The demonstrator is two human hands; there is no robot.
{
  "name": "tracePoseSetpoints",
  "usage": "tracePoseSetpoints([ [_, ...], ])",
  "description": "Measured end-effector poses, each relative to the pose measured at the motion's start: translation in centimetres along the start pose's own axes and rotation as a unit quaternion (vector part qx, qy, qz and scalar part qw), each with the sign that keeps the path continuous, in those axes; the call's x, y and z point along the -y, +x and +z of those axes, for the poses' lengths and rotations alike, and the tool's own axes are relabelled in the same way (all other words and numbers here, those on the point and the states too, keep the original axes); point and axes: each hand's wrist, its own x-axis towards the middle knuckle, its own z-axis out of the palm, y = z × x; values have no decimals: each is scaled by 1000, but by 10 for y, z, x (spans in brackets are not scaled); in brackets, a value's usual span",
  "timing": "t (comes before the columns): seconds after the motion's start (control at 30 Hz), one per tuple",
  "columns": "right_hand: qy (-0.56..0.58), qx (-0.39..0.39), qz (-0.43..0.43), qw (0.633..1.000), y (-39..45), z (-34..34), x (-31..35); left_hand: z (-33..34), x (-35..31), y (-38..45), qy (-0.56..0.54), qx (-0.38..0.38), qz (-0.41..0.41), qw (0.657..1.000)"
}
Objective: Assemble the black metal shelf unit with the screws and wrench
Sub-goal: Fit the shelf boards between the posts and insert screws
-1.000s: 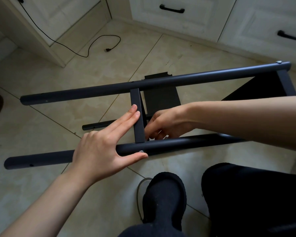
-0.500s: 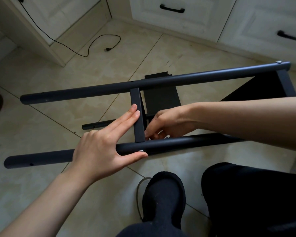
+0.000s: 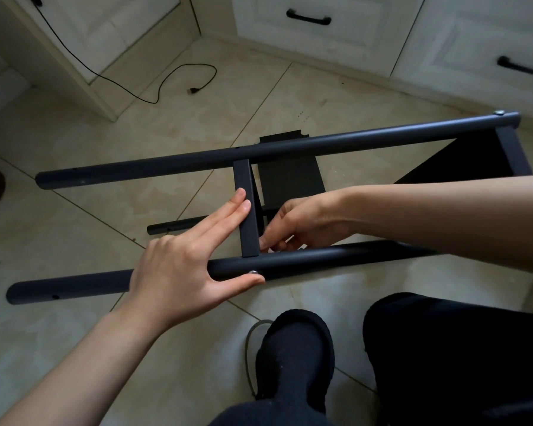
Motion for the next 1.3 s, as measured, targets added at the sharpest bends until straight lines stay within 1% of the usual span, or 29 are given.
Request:
tracePoseSetpoints([
  [0.23, 20, -5, -19, 1000, 6, 5, -1, 0, 0, 1, 1, -1, 6, 1000],
  [0.4, 17, 7, -4, 1000, 3, 0, -1, -1, 0, 1, -2, -4, 8, 1000],
  [0.5, 34, 0, 2, 999, 9, 4, -2, 0, 0, 1, -4, 0, 10, 1000],
  [0.6, 40, -6, -6, 999, 13, 7, -2, 0, 1, 0, 0, 1, 8, 1000],
  [0.77, 33, 17, -4, 999, 6, -1, -2, 1, 1, 0, 1, 1, 3, 1000],
  [0.87, 28, 11, -6, 1000, 7, 0, -4, 2, 1, 0, -1, 4, 1, 1000],
  [1.0, 50, -1, -11, 999, 15, 6, -3, 2, 2, 0, 1, 3, 3, 1000],
  [1.17, 44, 28, 5, 999, 7, 0, -1, 2, 2, 0, 4, -1, 2, 1000],
  [1.3, 36, 20, 0, 999, 6, 0, -3, 1, 1, 0, 4, -2, 2, 1000],
])
